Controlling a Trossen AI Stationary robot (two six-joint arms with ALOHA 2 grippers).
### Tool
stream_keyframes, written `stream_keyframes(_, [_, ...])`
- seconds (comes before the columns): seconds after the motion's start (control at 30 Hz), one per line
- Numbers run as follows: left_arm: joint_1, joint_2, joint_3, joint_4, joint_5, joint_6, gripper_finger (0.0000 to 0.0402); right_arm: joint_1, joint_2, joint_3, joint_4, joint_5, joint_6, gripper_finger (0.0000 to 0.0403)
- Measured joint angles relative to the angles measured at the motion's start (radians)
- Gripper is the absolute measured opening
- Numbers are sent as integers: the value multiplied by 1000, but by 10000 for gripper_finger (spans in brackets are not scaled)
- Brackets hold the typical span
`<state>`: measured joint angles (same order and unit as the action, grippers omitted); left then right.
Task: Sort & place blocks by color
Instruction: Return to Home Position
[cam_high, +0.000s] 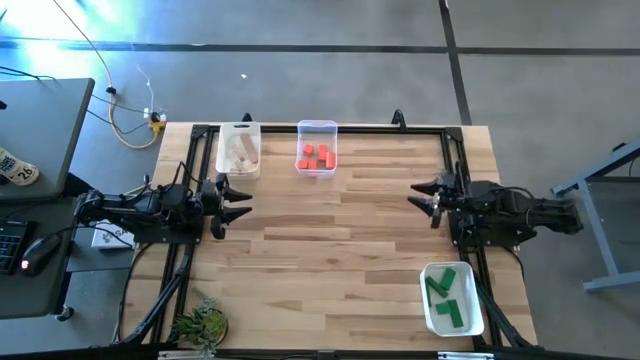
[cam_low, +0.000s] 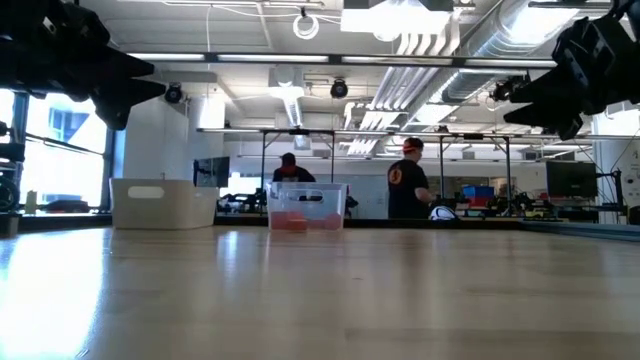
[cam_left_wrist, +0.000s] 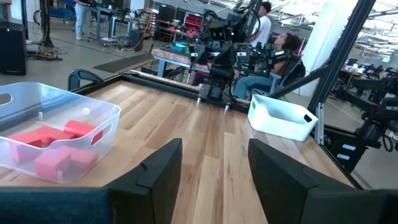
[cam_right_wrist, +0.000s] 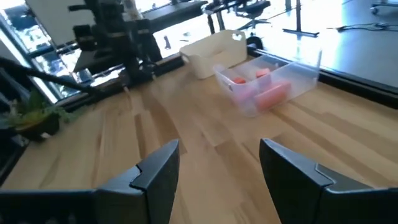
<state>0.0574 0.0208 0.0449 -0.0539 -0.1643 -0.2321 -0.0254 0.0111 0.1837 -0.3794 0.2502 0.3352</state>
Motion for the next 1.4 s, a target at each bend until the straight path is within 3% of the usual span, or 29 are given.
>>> stream_keyframes(0.23, [0,3,0,0,2,0,172,0,-7,-59,42,-15,4,209])
stream_keyframes(0.57, [0,3,0,0,3,0,172,0,2,-74,44,89,80,209])
stream_keyframes(1.4, [0,3,0,0,3,0,172,0,2,-74,40,74,49,209])
